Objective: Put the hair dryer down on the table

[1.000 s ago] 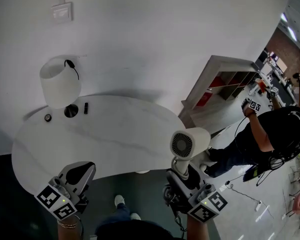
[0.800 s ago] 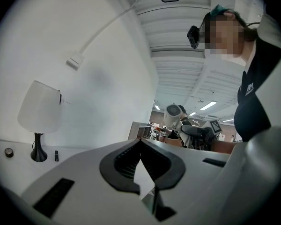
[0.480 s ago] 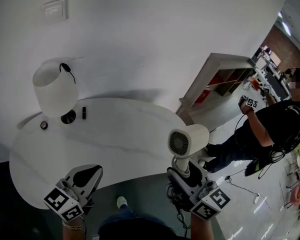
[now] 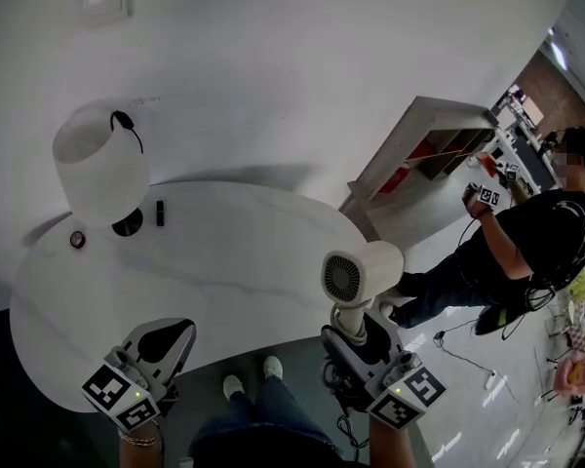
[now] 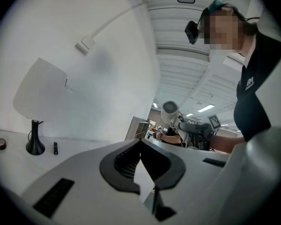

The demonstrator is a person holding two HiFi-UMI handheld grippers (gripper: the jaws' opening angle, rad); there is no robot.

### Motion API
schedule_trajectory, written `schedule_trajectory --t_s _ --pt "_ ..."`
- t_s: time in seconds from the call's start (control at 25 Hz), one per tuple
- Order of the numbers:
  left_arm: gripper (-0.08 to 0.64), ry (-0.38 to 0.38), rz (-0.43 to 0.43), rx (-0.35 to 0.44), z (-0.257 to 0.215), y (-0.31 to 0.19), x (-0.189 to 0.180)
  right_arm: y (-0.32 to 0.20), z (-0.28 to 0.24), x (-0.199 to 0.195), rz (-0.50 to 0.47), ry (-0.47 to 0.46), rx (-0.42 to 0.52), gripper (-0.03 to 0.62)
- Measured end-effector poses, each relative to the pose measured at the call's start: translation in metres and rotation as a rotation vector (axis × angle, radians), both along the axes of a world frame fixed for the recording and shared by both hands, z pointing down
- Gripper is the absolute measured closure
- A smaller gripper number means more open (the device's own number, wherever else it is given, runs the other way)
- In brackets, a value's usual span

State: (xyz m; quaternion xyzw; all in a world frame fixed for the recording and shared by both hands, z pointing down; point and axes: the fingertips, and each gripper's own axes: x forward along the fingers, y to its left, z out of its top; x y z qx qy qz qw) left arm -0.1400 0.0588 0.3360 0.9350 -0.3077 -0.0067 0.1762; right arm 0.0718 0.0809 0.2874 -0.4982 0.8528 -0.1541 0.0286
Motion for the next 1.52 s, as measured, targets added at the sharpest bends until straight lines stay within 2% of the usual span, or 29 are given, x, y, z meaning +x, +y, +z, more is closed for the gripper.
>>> schedule_trajectory --t_s 0.2,0.64,1.04,1.52 --pt "0.546 -0.004 -0.001 0.000 0.001 -0.008 0.003 -0.011 0.006 0.001 -0.007 -0.002 -0.015 0.321" --pt "0.546 -0.023 -0.080 0.004 0.000 -0.041 0.009 -0.063 0.007 0.015 -0.070 0.001 -0.008 0.322" --pt "0.547 -0.013 -0.146 0.028 -0.017 -0.097 0.053 -0.129 -0.002 0.048 -0.151 -0.016 -0.001 0.322" --pt "0.546 -0.029 -0.260 -0.040 0.002 -0.126 0.089 -0.166 0.024 0.087 -0.243 -0.034 -0.068 0.321"
